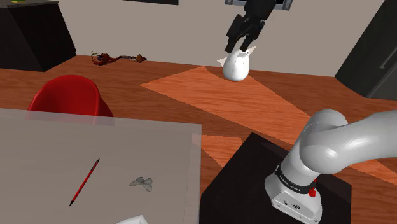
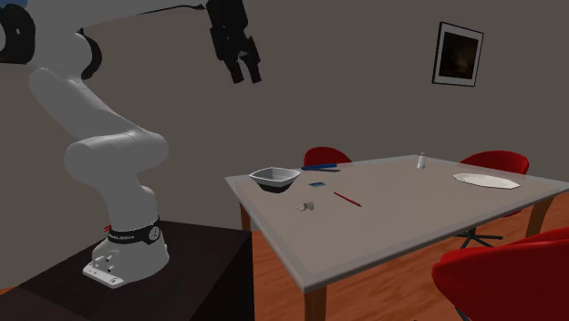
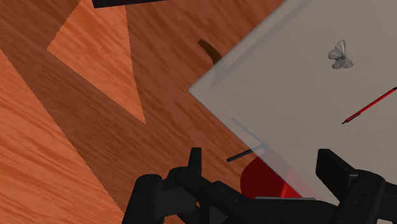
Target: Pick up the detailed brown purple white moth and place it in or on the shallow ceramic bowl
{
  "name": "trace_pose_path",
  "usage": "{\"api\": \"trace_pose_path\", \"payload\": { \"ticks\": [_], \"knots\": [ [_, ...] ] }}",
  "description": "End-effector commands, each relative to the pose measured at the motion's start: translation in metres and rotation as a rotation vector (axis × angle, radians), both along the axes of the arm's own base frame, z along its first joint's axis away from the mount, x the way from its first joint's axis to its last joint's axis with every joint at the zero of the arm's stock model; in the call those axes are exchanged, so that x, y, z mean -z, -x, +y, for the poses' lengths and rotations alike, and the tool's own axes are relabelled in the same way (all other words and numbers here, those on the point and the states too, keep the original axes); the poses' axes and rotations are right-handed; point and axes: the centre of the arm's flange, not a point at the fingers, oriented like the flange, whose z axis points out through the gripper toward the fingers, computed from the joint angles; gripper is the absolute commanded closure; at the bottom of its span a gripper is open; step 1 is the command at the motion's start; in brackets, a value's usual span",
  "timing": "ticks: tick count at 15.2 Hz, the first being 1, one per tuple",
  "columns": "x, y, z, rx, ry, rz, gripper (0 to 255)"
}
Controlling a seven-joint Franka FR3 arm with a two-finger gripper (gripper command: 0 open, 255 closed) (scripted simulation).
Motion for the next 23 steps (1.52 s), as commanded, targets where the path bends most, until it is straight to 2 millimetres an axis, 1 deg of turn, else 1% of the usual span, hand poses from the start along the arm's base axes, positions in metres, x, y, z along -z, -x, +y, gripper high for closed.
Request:
{"api": "trace_pose_path", "payload": {
  "ticks": [1, 7, 12, 18, 23],
  "knots": [
    [0.000, 0.000, 0.000, 0.000, 0.000, 0.000, 0],
    [0.048, -0.048, 0.046, -0.078, 0.008, 0.058, 0],
    [0.091, -0.083, 0.087, -0.143, 0.014, 0.107, 0],
    [0.144, -0.118, 0.138, -0.222, 0.022, 0.165, 0],
    [0.191, -0.142, 0.182, -0.287, 0.029, 0.214, 0]
  ]
}}
